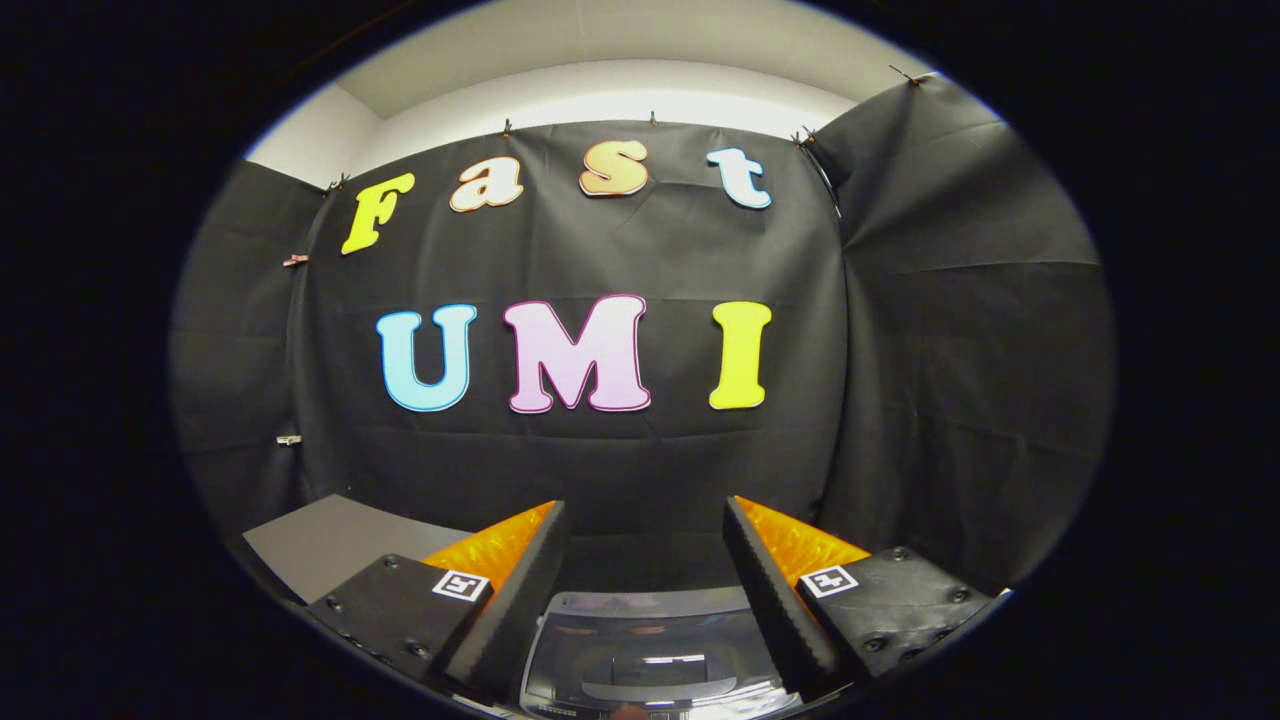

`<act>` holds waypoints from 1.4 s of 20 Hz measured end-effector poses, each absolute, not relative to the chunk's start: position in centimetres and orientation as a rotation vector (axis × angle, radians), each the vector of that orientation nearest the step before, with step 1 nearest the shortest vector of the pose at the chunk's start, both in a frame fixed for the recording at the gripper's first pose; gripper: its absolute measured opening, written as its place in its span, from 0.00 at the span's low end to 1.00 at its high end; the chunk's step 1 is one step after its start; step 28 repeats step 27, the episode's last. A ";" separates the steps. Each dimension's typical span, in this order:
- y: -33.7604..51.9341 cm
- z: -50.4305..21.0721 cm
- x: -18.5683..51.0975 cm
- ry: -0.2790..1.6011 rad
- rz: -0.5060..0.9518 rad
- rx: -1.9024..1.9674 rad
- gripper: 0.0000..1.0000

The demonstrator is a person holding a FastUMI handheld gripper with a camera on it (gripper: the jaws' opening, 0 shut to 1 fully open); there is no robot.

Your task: Put the clothes into the washing machine and then close the washing machine lid.

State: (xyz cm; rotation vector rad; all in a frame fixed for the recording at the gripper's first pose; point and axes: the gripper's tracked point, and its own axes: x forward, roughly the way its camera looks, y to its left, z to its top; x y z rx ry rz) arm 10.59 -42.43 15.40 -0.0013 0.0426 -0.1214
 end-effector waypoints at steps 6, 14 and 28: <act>-42.3 15.4 10.9 0.045 -0.121 -0.014 0.97; -41.8 15.2 11.4 0.059 -0.117 -0.020 0.97; -41.6 15.2 11.7 0.072 -0.112 -0.038 0.97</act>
